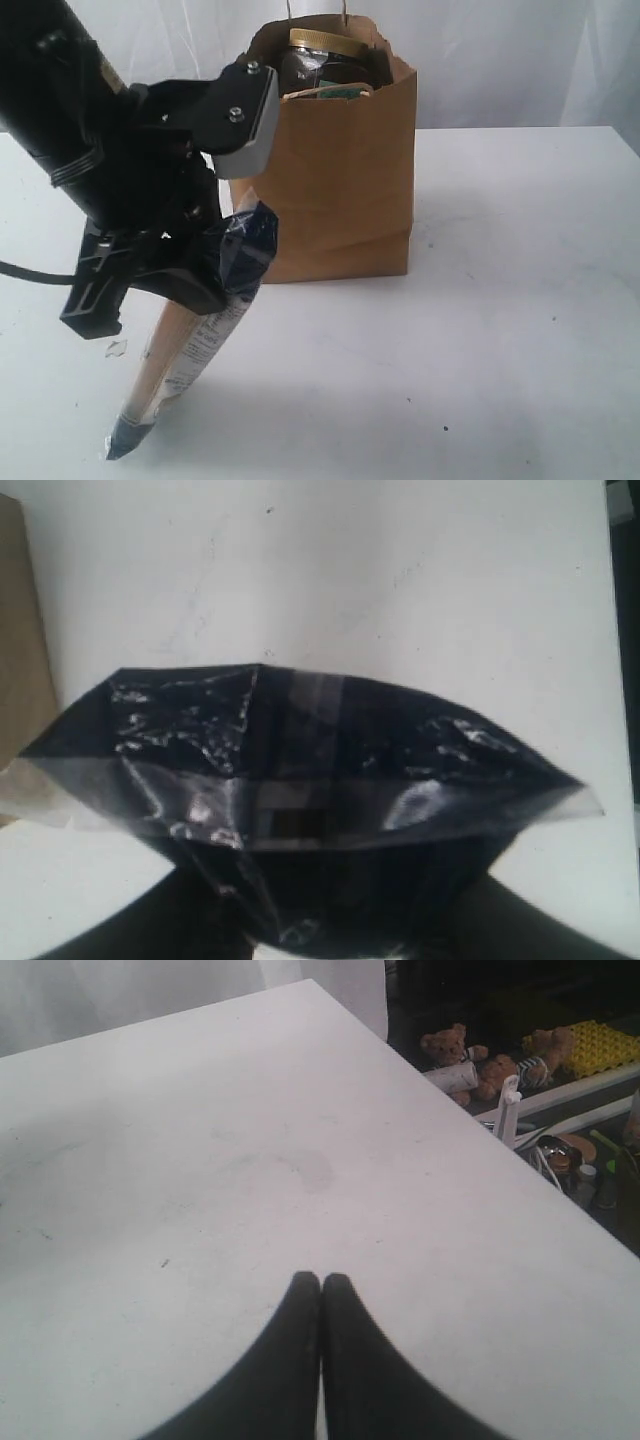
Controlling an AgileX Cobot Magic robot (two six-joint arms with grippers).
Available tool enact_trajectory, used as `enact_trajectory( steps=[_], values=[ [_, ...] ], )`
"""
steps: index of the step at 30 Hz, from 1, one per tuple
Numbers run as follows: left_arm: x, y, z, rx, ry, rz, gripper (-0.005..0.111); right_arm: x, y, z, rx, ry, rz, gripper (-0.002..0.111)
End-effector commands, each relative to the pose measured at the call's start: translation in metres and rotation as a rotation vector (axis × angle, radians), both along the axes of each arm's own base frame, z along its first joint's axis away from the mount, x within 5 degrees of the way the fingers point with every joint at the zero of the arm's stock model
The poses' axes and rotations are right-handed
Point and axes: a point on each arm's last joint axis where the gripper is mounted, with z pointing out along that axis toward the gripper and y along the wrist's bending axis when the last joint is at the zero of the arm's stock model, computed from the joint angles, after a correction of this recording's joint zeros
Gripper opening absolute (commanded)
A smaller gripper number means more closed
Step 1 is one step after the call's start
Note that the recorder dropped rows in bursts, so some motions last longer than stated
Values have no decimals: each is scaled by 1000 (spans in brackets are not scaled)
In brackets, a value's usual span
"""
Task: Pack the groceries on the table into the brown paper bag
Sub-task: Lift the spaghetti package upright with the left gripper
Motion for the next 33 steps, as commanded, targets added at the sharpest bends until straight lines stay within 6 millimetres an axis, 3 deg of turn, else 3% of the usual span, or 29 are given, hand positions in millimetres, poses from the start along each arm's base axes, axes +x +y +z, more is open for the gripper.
enact_trajectory(
  steps=[1,8,11,21,26,33],
  values=[
    [-10,8,17,-30,-41,2,0,0,0,-1,-12,5,1,0],
    [-19,17,27,-40,-52,18,0,0,0,-1,-12,5,1,0],
    [-31,26,32,-5,-15,-6,0,0,0,-1,-12,5,1,0],
    [-67,57,68,-129,-52,150,0,0,0,-1,-12,5,1,0],
    [-101,90,104,-249,-190,175,0,0,0,-1,-12,5,1,0],
    [-126,127,164,-414,-393,345,0,0,0,-1,-12,5,1,0]
  ],
)
